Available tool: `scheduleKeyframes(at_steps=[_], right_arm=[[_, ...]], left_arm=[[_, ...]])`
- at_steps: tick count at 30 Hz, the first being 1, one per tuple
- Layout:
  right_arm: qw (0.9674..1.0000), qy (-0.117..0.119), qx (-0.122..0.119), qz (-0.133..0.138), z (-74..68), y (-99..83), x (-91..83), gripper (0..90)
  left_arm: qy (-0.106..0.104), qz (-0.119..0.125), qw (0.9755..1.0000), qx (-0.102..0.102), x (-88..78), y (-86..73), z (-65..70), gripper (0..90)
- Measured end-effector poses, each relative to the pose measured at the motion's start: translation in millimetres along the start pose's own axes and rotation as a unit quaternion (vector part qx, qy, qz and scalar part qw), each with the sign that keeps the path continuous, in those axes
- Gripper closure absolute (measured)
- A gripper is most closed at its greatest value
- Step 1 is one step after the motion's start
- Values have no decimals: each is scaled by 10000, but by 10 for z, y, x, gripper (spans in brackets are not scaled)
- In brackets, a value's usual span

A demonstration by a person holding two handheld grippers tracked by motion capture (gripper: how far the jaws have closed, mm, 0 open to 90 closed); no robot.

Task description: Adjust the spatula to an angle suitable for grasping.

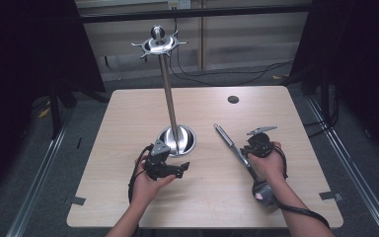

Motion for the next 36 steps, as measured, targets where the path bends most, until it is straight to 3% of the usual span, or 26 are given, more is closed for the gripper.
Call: scheduleKeyframes(at_steps=[1,6,14,18,26,36], right_arm=[[9999,129,66,61,-3,34,-58,612],[9996,295,-15,-55,-88,19,-154,543],[9982,414,-256,-354,-238,-88,-125,578],[9972,330,-346,-572,-281,-161,-113,600],[9974,188,-271,-642,-267,-167,-82,682],[9972,178,-208,-695,-264,-150,-73,692]], left_arm=[[8,2,10000,29,-1,3,-8,107],[-18,32,10000,16,12,11,14,107],[-14,21,10000,77,9,11,32,107],[-21,-2,10000,81,18,2,30,107],[-16,-6,10000,85,12,4,50,107],[-33,-52,9999,126,31,-14,64,107]])
Point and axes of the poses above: each handheld gripper's, and its own axes: x roughly forward along the jaws, y roughly out of its top, z roughly to its right, the point moved 8 cm from there along x, roughly forward along the jaws, and after that the axes turned 8 degrees about -x, right-handed, at the moved point
